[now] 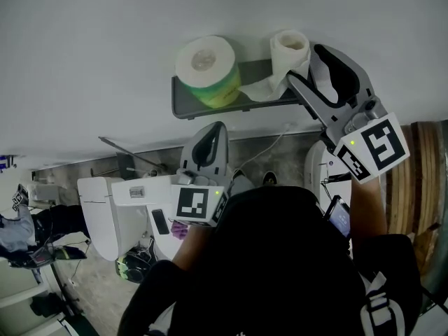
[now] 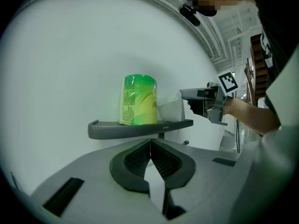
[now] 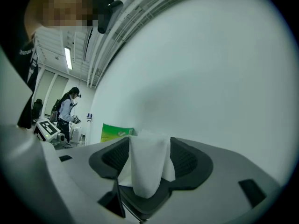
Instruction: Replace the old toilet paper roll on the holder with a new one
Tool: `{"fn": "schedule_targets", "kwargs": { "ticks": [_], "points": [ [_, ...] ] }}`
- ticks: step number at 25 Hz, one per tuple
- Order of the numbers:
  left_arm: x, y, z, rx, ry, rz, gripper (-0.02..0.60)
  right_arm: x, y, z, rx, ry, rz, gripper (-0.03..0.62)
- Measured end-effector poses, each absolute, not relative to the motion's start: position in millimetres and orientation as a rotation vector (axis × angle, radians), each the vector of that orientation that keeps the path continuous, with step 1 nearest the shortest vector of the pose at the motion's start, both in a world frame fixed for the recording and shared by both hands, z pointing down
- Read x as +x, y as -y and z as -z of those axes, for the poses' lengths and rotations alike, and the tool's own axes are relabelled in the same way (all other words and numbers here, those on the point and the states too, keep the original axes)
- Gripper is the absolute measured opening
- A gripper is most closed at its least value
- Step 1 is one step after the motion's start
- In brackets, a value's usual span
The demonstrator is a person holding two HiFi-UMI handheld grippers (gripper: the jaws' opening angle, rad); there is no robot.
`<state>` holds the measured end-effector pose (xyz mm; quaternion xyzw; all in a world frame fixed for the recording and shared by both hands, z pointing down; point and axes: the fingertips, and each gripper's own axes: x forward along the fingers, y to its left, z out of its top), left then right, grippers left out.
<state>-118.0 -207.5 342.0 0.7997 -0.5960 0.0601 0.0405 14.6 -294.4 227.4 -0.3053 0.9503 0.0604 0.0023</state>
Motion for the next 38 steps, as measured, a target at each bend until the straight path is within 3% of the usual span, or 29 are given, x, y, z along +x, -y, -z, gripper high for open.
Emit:
{"fn": "schedule_targets", "kwargs": {
  "ticks": [10,19,30,38],
  "points": [
    [-122,206,-340,2.445,1.837,-0.188,0.023,-2,262,-184,-0.837,-2.938,-0.273,0.268],
    [-136,202,-337,2.419,1.873,-0.173,0.023,-61,224,-187,-0.662,-3.024,-0.21,0.323],
    [-183,194,-333,2.434,1.803,-0.164,0.023,-129,254,-239,-1.021,-3.121,-0.099,0.408],
    [-215,187,-335,2.429,1.787,-0.163,0.023,-141,276,-248,-1.3,-3.084,-0.156,0.41]
  ]
}}
